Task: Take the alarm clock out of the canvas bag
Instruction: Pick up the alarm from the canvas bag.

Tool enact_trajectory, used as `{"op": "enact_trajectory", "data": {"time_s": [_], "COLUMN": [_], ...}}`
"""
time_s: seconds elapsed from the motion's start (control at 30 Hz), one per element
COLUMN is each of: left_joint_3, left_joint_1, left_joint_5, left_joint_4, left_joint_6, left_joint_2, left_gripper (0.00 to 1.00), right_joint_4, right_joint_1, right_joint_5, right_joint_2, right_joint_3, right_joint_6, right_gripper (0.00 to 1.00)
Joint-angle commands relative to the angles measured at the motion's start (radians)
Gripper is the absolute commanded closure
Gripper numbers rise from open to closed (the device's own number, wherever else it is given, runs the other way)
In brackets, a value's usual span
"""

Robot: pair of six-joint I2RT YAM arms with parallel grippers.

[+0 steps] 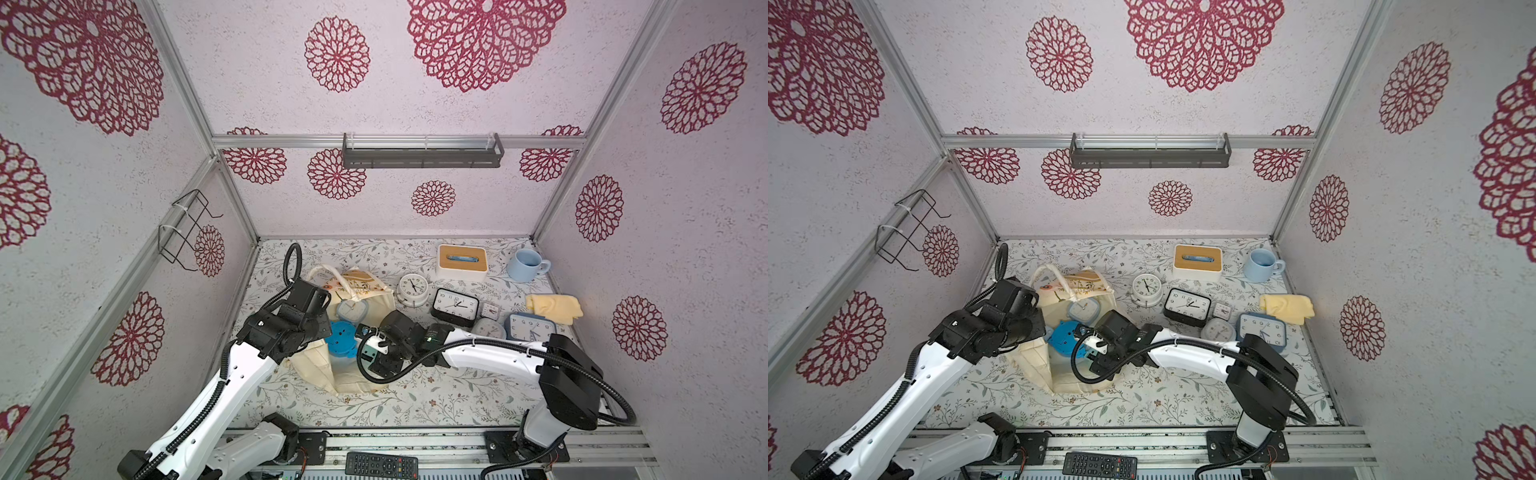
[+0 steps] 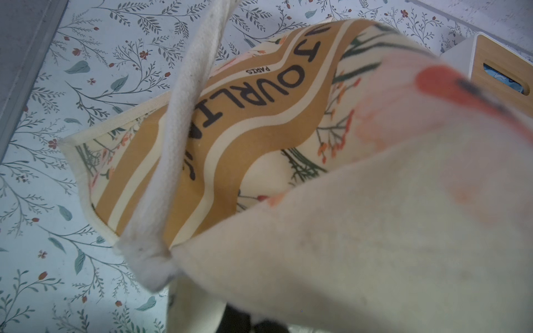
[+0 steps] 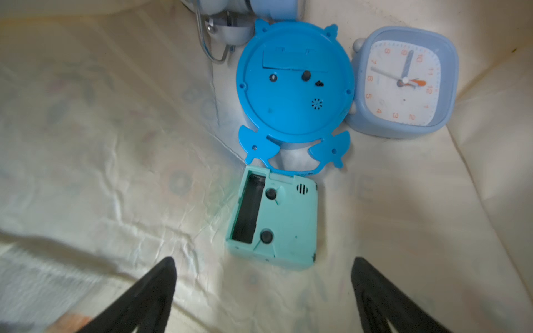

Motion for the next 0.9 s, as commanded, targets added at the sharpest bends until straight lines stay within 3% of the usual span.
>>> {"op": "enact_trajectory", "data": {"time_s": [0.0, 0.23, 0.47, 0.73, 0.87], "left_joint_3": [-0.006, -0.008, -0.010, -0.004, 0.016], "left_joint_1": [-0.005, -0.005, -0.005, -0.004, -0.004], "left_joint_5": [0.035, 0.029, 0.031, 0.015, 0.012], "left_joint_4": [0.014, 0.018, 0.025, 0.023, 0.016], "left_joint_6": [-0.014, -0.011, -0.013, -0.007, -0.004], "left_joint_2": [-0.013, -0.024, -0.023, -0.035, -0.024], "left_gripper": [1.00, 1.00, 1.00, 1.00, 1.00], "right_joint_4": [0.061, 0.040, -0.022, -0.128, -0.143], "right_joint_1": [0.004, -0.002, -0.021, -0.041, -0.041], "right_joint_5": [0.052, 0.132, 0.101, 0.001, -0.005], "right_joint_2": [0.040, 0.140, 0.216, 0.262, 0.261], "right_joint_3": [0.032, 0.100, 0.169, 0.244, 0.244], "right_joint_6": [-0.014, -0.006, 0.002, 0.002, 0.006], "right_gripper": [0.03, 0.02, 0.06, 0.21, 0.37]}}
